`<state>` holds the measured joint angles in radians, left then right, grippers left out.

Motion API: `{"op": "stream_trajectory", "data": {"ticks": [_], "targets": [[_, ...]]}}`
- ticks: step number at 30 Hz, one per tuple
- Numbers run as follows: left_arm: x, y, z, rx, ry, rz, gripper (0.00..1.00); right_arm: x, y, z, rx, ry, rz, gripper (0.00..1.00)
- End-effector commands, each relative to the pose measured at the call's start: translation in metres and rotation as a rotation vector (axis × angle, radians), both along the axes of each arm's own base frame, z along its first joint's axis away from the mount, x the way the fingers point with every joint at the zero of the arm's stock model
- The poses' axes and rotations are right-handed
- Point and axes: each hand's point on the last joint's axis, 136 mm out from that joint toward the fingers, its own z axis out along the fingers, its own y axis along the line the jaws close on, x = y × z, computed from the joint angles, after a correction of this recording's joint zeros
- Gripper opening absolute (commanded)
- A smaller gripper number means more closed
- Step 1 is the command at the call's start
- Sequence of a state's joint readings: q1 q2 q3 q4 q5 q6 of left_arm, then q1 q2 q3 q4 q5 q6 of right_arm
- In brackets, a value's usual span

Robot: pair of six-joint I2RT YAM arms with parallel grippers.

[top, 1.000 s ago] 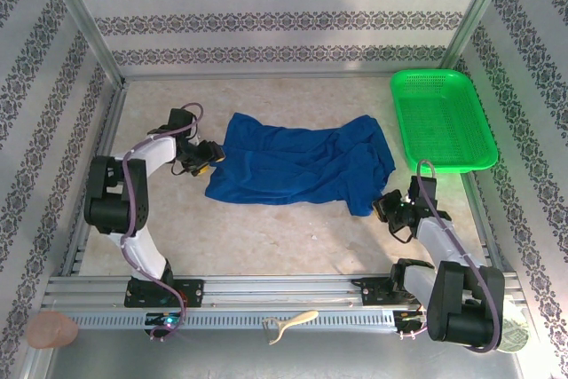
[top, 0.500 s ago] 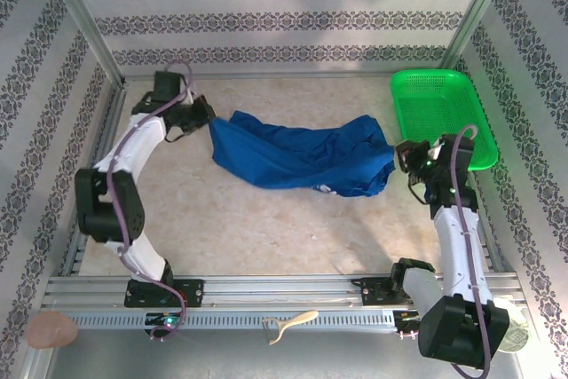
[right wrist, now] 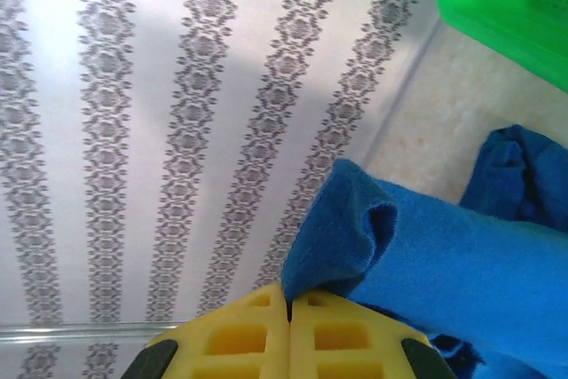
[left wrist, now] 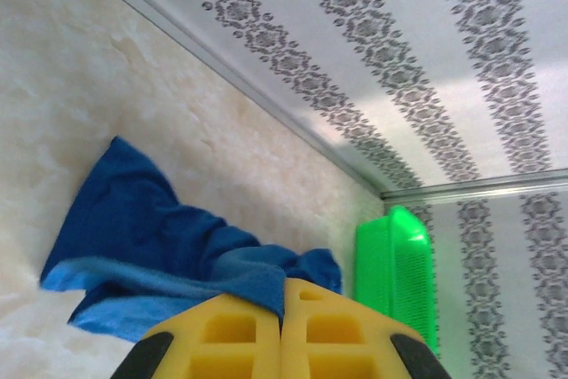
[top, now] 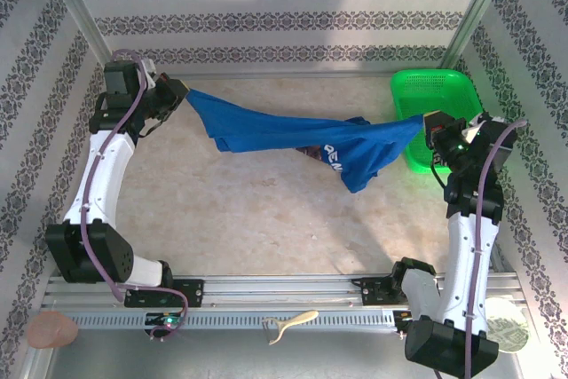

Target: Fold the inside-out t-shirt

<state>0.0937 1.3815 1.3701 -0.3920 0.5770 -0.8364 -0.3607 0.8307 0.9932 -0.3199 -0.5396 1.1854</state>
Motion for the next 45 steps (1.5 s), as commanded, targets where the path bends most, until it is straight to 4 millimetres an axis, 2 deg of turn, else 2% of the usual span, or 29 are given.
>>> {"op": "stream_trajectory", "data": {"ticks": [1, 2, 4, 5, 7, 10, 15, 18, 21, 23, 25, 28, 30, 32, 35, 38, 45], "targets": [[-0.018, -0.004, 0.073, -0.135, -0.186, 0.034, 0.0, -0.013, 0.006, 0.044, -0.006, -0.1, 0.008, 0.0], [-0.023, -0.006, 0.079, -0.147, -0.191, 0.035, 0.0, -0.015, 0.008, 0.048, -0.008, -0.108, 0.016, 0.0], [-0.027, -0.011, 0.078, -0.156, -0.167, 0.033, 0.0, -0.014, 0.012, 0.046, -0.008, -0.101, 0.038, 0.0], [-0.025, -0.014, 0.072, -0.165, -0.147, 0.027, 0.0, -0.012, 0.015, 0.039, -0.011, -0.089, 0.046, 0.0], [-0.015, -0.016, 0.048, -0.162, -0.083, 0.03, 0.02, -0.007, 0.018, 0.018, -0.014, -0.044, 0.055, 0.0], [0.015, -0.019, -0.005, -0.154, 0.027, 0.022, 0.07, 0.004, 0.022, -0.024, -0.019, 0.04, 0.071, 0.0], [0.08, -0.026, -0.088, -0.048, 0.157, -0.038, 0.2, 0.025, 0.023, -0.095, -0.091, 0.189, 0.073, 0.0], [0.118, -0.025, -0.122, 0.012, 0.173, -0.065, 0.32, 0.034, 0.02, -0.124, -0.143, 0.232, 0.052, 0.0], [0.136, -0.024, -0.136, 0.053, 0.181, -0.088, 0.41, 0.037, 0.017, -0.139, -0.183, 0.269, 0.044, 0.0], [0.131, -0.024, -0.14, 0.078, 0.197, -0.103, 0.43, 0.037, 0.017, -0.142, -0.201, 0.279, 0.048, 0.0], [0.113, -0.024, -0.145, 0.107, 0.221, -0.125, 0.44, 0.034, 0.017, -0.142, -0.214, 0.282, 0.052, 0.0], [0.072, -0.025, -0.157, 0.159, 0.279, -0.158, 0.46, 0.029, 0.018, -0.142, -0.226, 0.287, 0.056, 0.0], [0.042, -0.025, -0.17, 0.195, 0.317, -0.177, 0.52, 0.026, 0.019, -0.146, -0.226, 0.292, 0.061, 0.0], [0.018, -0.026, -0.183, 0.226, 0.347, -0.203, 0.54, 0.022, 0.02, -0.151, -0.224, 0.305, 0.063, 0.0], [-0.009, -0.028, -0.206, 0.246, 0.383, -0.237, 0.55, 0.018, 0.022, -0.157, -0.214, 0.317, 0.071, 0.0], [-0.023, -0.029, -0.225, 0.292, 0.408, -0.272, 0.55, 0.016, 0.023, -0.161, -0.211, 0.326, 0.075, 0.0], [-0.029, -0.037, -0.253, 0.374, 0.449, -0.343, 0.55, 0.013, 0.024, -0.166, -0.205, 0.339, 0.081, 0.0]]}}
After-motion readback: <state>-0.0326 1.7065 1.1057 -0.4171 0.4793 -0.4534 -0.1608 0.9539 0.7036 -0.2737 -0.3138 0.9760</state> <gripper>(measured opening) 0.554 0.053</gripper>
